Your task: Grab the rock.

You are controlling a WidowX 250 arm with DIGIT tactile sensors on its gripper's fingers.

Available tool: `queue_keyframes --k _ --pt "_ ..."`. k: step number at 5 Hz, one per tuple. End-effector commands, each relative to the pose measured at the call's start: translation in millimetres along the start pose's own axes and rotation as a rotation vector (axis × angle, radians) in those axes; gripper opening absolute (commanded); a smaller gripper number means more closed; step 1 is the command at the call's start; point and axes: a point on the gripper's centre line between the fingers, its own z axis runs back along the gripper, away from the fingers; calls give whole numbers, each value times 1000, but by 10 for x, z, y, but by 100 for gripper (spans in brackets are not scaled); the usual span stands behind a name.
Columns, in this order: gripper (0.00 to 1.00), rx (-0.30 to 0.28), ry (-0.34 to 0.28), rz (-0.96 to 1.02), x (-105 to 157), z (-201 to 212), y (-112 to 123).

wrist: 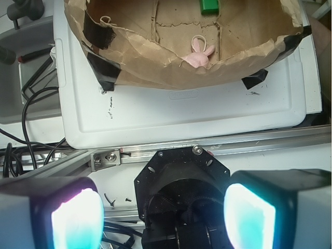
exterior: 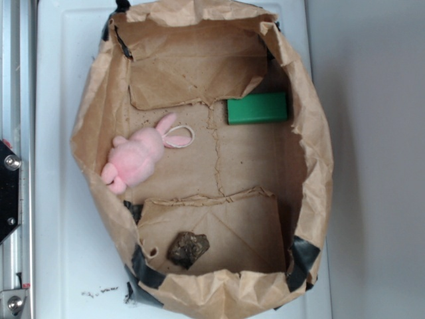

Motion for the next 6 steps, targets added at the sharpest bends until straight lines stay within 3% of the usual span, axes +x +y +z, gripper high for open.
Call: queue_keyframes --k 1,2,3,6 --pt "100 0 0 0 0 0 0" --pt "100 -7 -33 5 319 -64 61" --pt "100 -1 -69 -44 419 -103 67" --pt "100 49 -100 98 1015 -526 195"
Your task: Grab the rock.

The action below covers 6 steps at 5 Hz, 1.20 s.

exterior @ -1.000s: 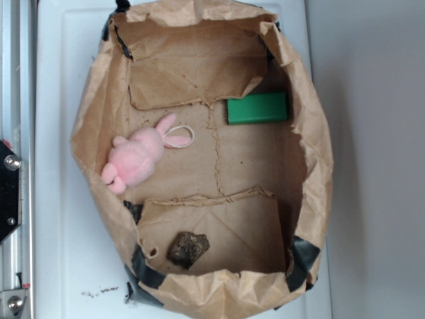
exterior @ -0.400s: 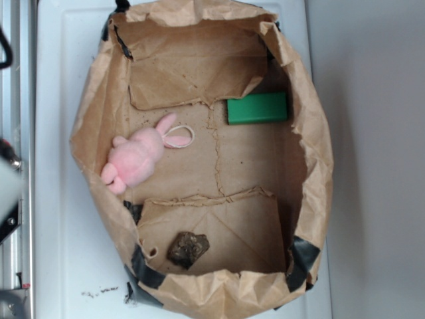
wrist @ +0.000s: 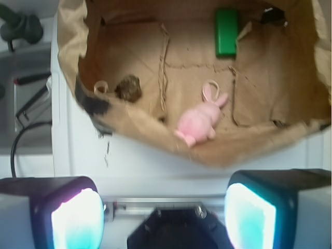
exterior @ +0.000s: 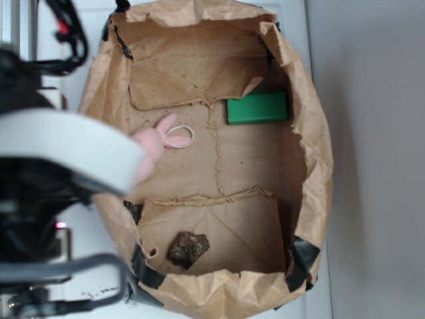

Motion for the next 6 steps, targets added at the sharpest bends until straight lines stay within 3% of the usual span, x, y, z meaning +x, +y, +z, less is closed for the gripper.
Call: queue_keyframes --k 1,3,4,5,6 --pt "100 83 -43 108 474 -284 0" --pt "100 162 -2 134 839 -767 32" --pt "100 189 -2 29 870 -1059 -30" --pt "100 199 -43 -106 895 -1345 -140" --pt "100 118 -74 -249 874 -1468 -144"
